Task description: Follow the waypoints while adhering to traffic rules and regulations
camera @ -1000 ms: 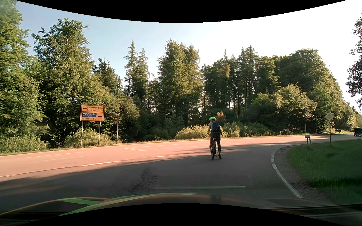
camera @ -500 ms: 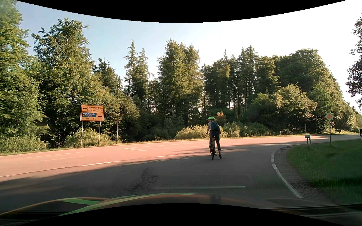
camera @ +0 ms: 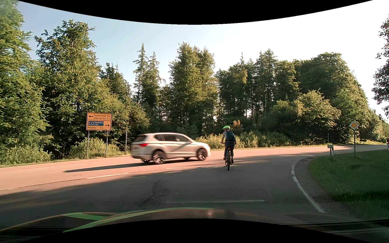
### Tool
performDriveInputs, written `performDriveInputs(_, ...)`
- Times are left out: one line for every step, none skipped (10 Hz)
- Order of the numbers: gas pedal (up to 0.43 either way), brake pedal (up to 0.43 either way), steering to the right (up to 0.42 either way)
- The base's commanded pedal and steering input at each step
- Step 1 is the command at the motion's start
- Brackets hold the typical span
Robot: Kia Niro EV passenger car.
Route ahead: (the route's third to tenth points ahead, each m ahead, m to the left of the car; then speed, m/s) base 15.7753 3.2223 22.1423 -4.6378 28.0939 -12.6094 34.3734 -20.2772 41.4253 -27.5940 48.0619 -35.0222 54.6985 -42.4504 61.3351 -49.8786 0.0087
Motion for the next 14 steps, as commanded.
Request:
performDriveInputs(0.000, 0.268, 0.066)
performDriveInputs(0.000, 0.268, 0.065)
performDriveInputs(0.000, 0.268, 0.065)
performDriveInputs(0.000, 0.268, 0.066)
performDriveInputs(0.000, 0.274, 0.066)
performDriveInputs(0.000, 0.274, 0.065)
performDriveInputs(0.000, 0.274, 0.065)
performDriveInputs(0.000, 0.262, 0.065)
performDriveInputs(0.000, 0.238, 0.066)
performDriveInputs(0.000, 0.201, 0.065)
performDriveInputs(0.000, 0.085, 0.065)
performDriveInputs(0.000, 0.000, 0.066)
performDriveInputs(0.000, 0.000, 0.065)
performDriveInputs(0.000, 0.000, 0.066)
